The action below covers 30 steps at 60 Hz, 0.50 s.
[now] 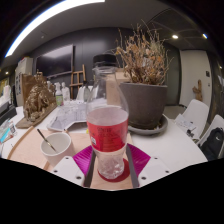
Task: Pour water
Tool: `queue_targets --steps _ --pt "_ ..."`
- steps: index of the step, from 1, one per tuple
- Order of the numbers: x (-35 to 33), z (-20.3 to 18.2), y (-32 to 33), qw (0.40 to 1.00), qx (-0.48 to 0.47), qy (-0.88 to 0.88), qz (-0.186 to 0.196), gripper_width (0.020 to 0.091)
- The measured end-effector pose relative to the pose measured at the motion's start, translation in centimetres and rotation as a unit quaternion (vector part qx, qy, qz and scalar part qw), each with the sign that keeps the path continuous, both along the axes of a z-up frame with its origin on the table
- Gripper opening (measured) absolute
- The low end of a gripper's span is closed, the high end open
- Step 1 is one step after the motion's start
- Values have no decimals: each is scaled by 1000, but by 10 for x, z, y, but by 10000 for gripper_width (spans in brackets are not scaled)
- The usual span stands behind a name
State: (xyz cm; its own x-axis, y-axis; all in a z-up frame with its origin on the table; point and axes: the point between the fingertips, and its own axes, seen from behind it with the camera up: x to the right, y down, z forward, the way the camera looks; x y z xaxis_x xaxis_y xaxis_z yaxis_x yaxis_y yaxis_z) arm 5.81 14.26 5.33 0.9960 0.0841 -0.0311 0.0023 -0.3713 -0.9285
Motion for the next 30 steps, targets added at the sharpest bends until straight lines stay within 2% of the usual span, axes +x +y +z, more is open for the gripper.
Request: queue_targets --steps 3,5,8,15,22,30 --pt "1 -3 -6 1000 -15 2 -5 775" --pt "3 -2 -10 1000 -21 2 -11 870" --pt "4 -2 -19 999 -36 3 -18 839" --pt "7 14 -55 996 -73 -5 -44 851" --pt "-6 47 -110 994 -94 -23 -60 854" --pt "-42 83 -185 991 -116 -26 -59 855"
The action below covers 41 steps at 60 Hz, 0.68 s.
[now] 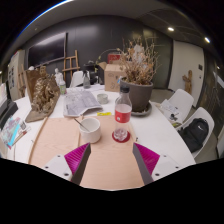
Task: Pour water
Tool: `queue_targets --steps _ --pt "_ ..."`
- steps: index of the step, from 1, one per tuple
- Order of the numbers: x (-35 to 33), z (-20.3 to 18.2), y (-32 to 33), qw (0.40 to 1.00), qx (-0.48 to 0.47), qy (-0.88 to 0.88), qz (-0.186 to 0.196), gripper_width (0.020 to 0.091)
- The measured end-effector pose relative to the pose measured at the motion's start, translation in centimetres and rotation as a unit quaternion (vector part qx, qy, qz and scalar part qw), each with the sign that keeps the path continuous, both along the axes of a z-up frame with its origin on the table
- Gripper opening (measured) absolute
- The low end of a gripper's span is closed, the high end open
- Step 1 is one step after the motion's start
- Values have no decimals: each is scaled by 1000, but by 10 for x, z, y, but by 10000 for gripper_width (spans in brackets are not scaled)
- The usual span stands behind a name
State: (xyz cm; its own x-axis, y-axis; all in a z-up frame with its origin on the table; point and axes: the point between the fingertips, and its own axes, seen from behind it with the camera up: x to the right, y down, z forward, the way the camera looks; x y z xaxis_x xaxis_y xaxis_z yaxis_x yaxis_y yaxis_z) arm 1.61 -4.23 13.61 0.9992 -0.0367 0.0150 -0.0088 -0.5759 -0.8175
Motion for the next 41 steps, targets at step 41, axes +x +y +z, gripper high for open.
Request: queue_targets --steps 41 --pt "-117 43 -159 998 -34 -25 42 855"
